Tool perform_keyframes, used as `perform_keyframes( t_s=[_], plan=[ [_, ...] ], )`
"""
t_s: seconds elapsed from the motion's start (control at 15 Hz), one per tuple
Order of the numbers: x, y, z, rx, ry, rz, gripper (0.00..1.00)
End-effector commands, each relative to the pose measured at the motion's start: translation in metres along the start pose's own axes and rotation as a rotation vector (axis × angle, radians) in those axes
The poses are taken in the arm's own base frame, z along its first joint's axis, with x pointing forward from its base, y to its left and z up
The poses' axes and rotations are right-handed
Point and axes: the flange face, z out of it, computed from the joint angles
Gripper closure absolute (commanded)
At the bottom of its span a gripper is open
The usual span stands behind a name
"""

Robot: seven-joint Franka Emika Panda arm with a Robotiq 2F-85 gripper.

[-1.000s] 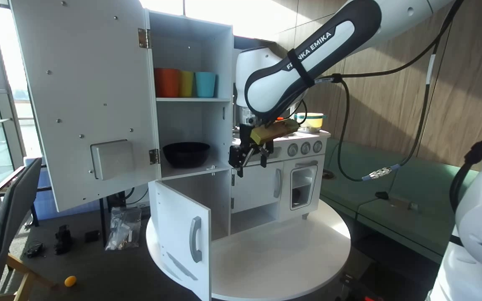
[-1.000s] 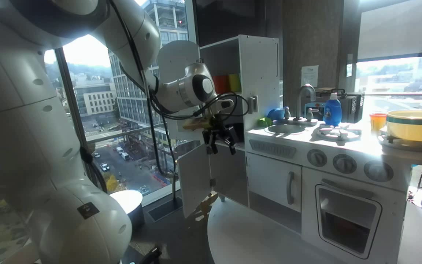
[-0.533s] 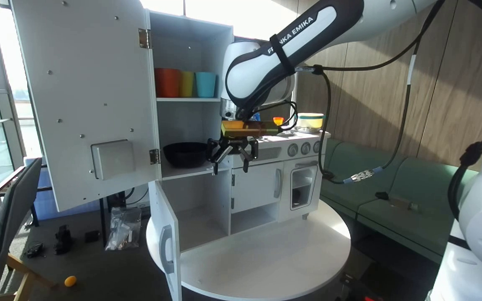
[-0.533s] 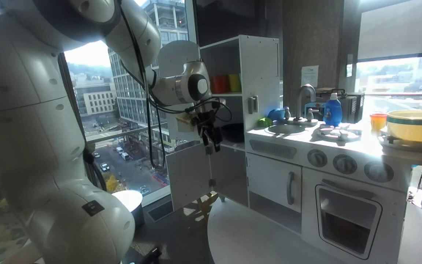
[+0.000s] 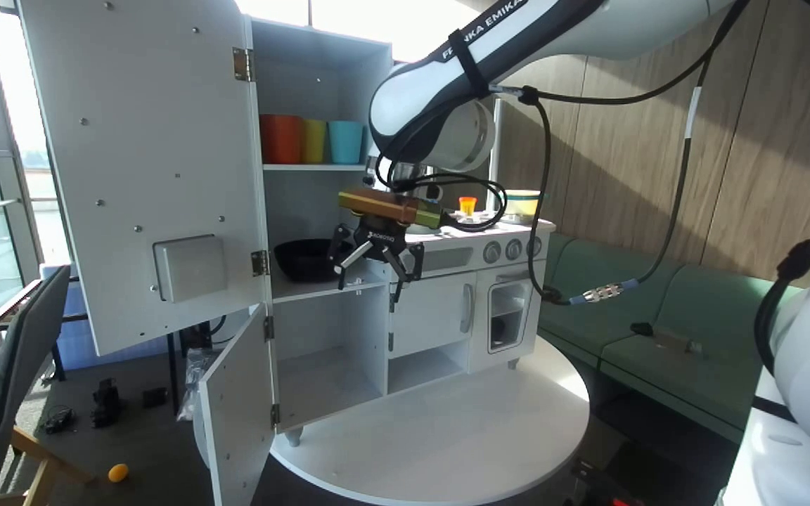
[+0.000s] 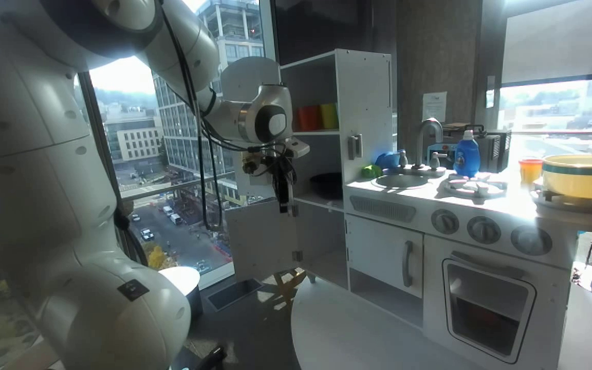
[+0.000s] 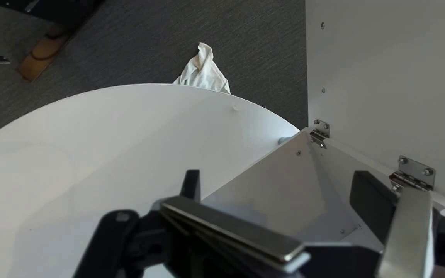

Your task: Close the cabinet door in the middle, open the left lower cabinet door, remove the black bowl from the middle cabinet to the, put it in the lower cabinet and close the door

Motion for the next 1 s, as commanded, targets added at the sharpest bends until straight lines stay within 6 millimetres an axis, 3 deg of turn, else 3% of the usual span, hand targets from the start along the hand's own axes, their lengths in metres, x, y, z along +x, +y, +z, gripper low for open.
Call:
perform_keyframes(
  t_s=[0.0,0.73,0.93],
  plan=[
    [0.006,-0.01,0.007,0.129,-0.005,0.152,0.0],
    [0.058,-0.019,0.006,0.523,0.241,0.468,0.0],
    [0.075,-0.016,0.019,0.554,0.31,0.498,0.0]
  ],
)
